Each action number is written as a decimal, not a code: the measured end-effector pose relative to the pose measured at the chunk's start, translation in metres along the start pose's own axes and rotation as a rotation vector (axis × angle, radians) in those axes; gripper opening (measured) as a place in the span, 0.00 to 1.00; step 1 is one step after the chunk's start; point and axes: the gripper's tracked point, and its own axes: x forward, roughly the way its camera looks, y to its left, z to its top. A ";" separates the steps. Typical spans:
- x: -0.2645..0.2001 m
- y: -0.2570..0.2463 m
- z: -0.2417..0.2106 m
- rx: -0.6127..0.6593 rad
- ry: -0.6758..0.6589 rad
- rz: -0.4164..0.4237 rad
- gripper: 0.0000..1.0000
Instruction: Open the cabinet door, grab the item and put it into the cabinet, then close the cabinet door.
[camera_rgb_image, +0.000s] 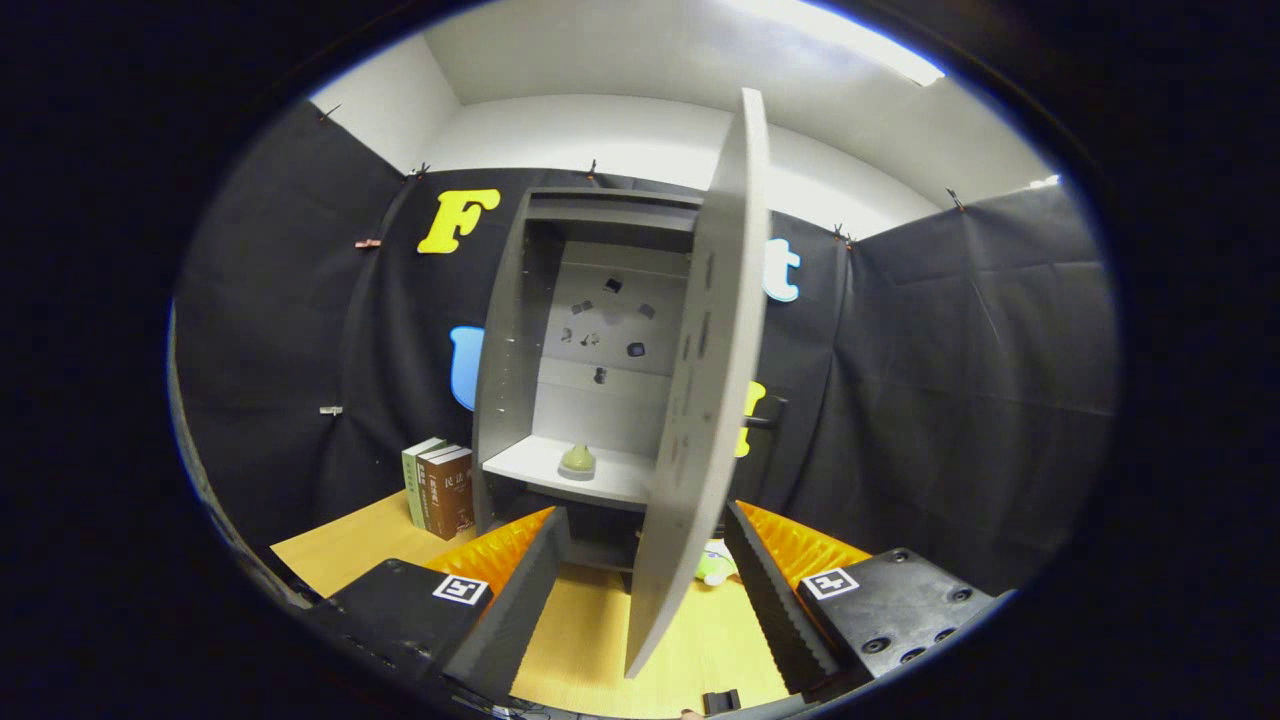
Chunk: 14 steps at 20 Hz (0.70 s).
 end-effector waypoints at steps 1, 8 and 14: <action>0.001 -0.015 -0.002 0.027 0.000 -0.008 0.98; 0.047 -0.073 -0.018 0.169 0.011 0.060 1.00; 0.065 -0.068 -0.022 0.184 0.012 0.138 0.98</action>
